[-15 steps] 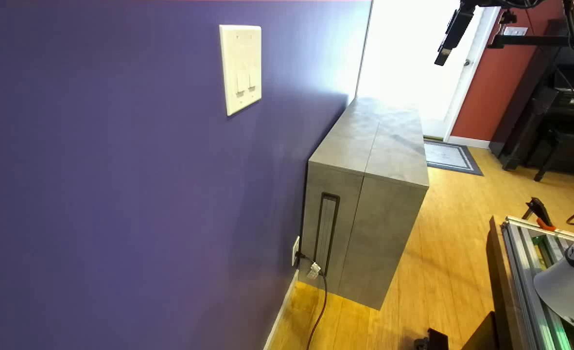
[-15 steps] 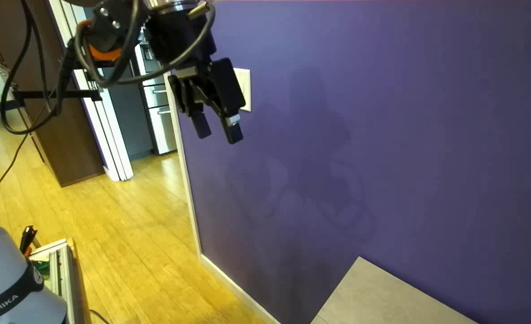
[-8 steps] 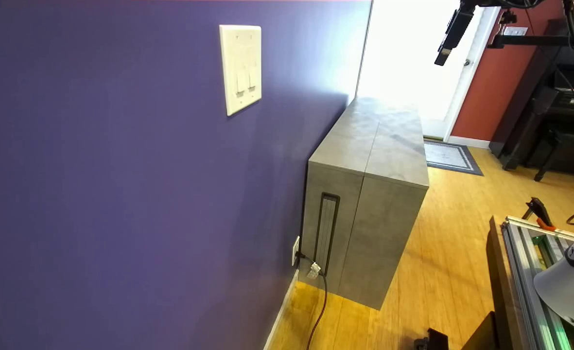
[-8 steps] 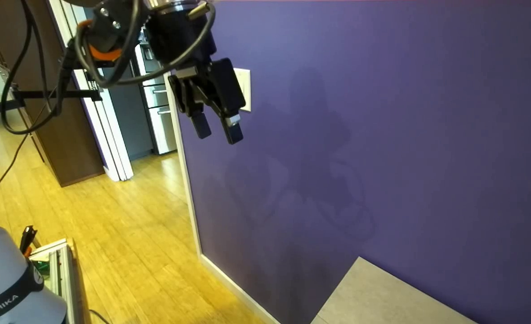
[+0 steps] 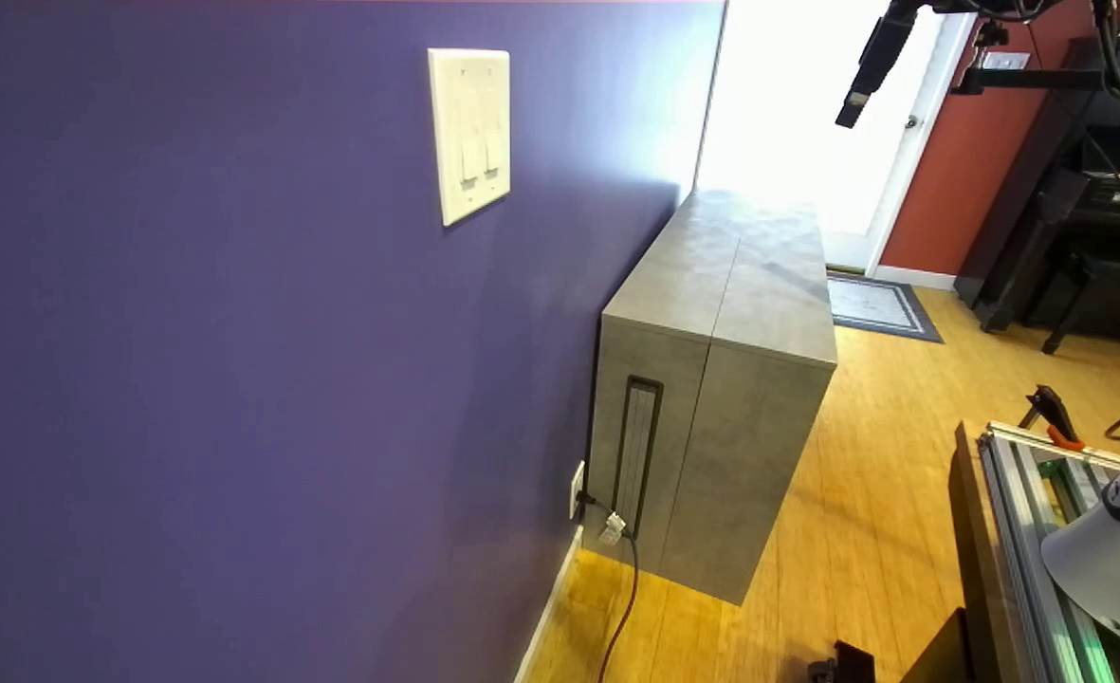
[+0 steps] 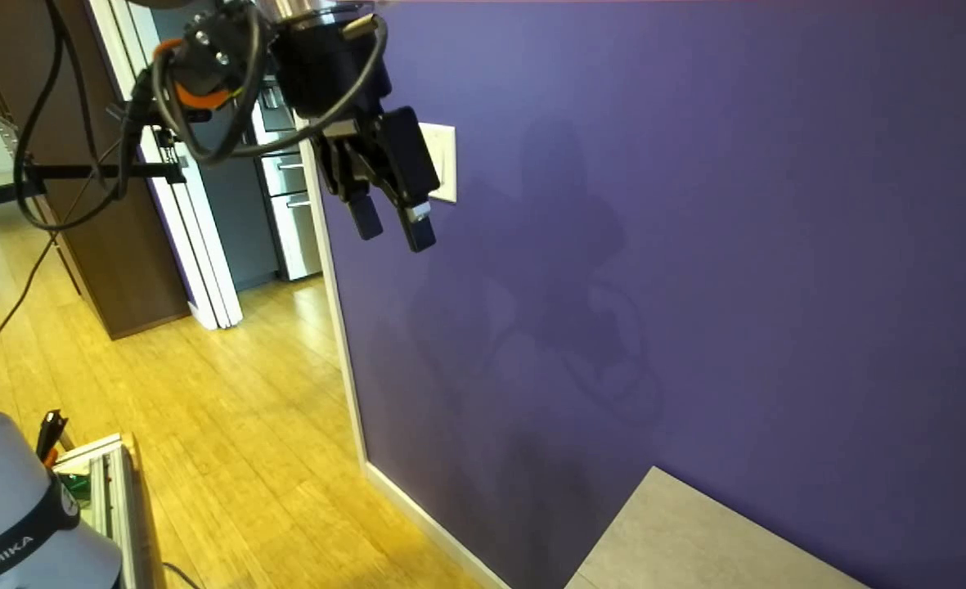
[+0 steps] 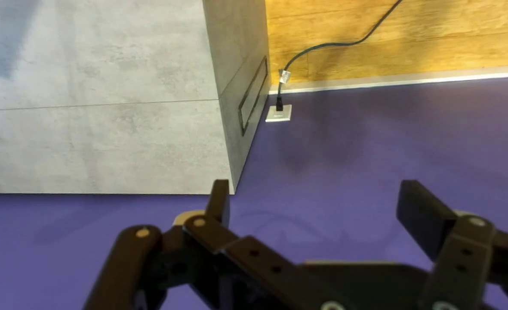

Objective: Switch on the light by pressing the right wall switch button

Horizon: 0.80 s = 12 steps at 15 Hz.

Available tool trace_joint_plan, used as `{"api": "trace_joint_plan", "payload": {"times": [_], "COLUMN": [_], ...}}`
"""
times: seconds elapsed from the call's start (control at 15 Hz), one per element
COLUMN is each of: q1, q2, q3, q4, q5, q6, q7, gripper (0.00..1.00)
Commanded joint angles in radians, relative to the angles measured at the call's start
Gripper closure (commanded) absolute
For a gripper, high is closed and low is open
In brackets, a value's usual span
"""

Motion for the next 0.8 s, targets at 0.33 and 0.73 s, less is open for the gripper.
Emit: {"api": "trace_joint_plan", "payload": {"times": [0.33, 0.73], "q1": [0.188, 0.269], "q2": [0.1, 0.196], "q3": [0.137, 0.155], "q4": [0.075, 0.121], "q5": [0.267, 0.396], "q6": [0.031, 0.16], "q7": [0.176, 0.134], "gripper": [0.0, 0.32]}}
